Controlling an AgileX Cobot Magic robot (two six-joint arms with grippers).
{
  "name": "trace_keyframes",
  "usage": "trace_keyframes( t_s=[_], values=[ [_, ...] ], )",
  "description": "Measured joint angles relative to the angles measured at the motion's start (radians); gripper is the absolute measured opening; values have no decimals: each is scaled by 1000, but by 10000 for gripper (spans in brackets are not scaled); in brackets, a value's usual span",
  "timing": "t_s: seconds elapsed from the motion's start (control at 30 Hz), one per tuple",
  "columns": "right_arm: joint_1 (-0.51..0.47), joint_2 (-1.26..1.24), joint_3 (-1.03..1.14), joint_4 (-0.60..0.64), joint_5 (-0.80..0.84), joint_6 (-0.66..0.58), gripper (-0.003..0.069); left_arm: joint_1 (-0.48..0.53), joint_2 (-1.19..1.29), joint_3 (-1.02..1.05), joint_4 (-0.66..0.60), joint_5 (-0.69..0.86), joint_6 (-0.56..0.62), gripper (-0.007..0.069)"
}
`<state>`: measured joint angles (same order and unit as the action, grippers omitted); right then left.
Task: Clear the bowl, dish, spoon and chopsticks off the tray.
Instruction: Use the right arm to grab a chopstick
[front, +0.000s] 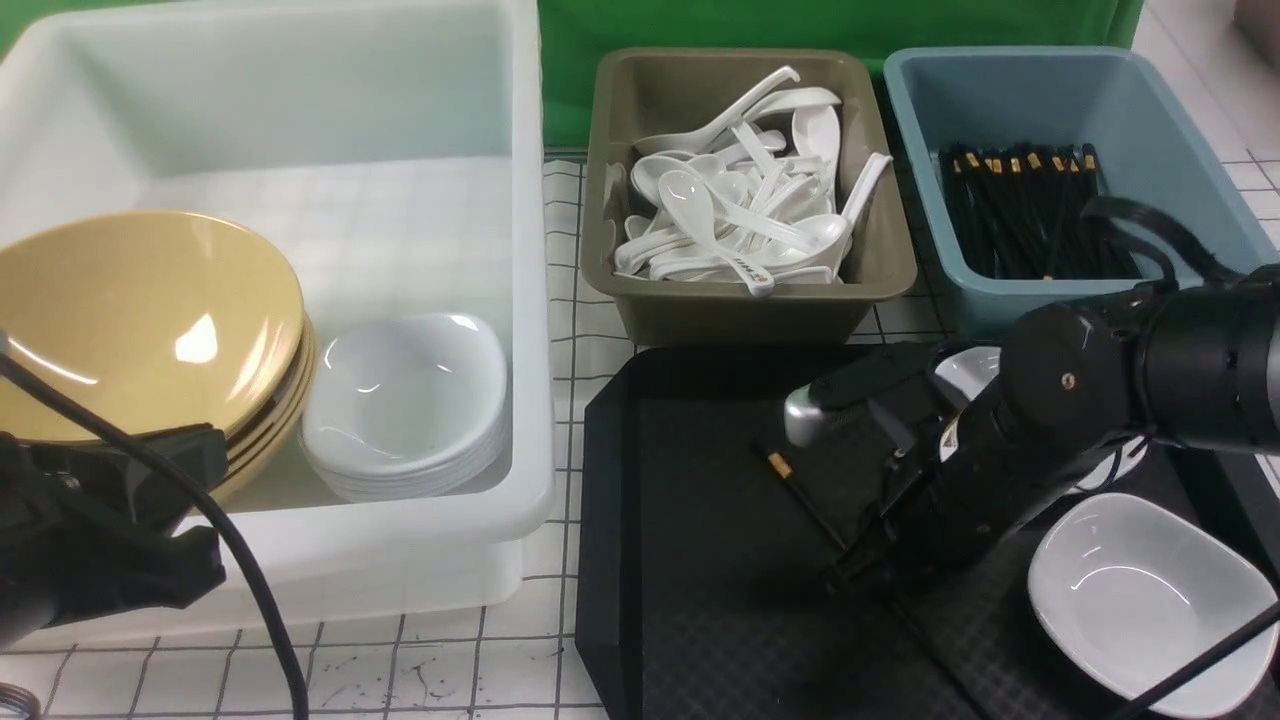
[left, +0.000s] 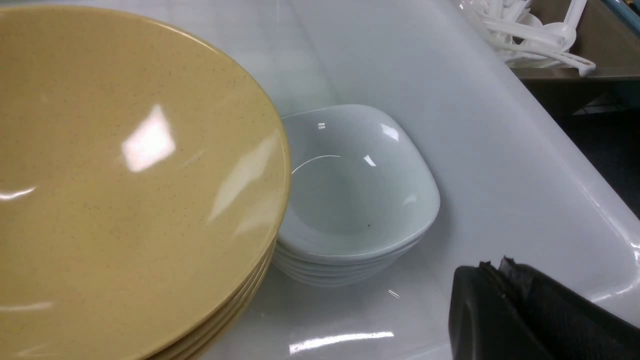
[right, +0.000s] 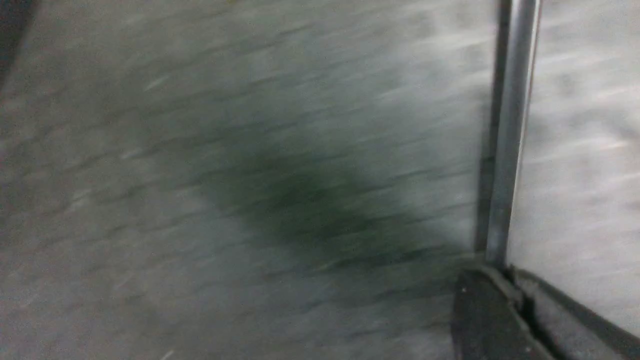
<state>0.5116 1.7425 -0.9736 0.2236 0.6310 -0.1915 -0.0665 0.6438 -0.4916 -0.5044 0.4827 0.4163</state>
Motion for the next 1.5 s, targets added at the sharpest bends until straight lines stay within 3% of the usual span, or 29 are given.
trace_keyframes(
  t_s=[0.3,0.53,0.67,0.73,0.83,0.93,1.07,1.2,1.37,1.5],
  values=[
    [4,-278,-33,-4,37,-24,35,0,0,0,6,0,0,-12],
    [-139,-398,-163,-38,9,-49,35,0,0,0,6,0,0,-12],
    [-203,-348,-201,-48,122,-49,40,0,0,0,6,0,0,-12],
    [-192,-257,-192,-48,228,-49,87,0,0,0,6,0,1,-12],
    [-151,-175,-163,-55,243,-49,162,0,0,0,6,0,1,-12],
    [-89,-36,-149,-123,208,-42,302,0,0,0,6,0,1,-12],
    [-81,32,-149,-152,163,-22,334,0,0,0,6,0,1,-12],
    [-80,102,-152,-171,129,-19,286,0,0,0,6,0,1,-12],
    [-68,111,-161,-187,115,-21,84,0,0,0,6,0,1,-12],
    [-40,105,-161,-188,116,-24,69,0,0,0,6,0,1,-12]
  ],
)
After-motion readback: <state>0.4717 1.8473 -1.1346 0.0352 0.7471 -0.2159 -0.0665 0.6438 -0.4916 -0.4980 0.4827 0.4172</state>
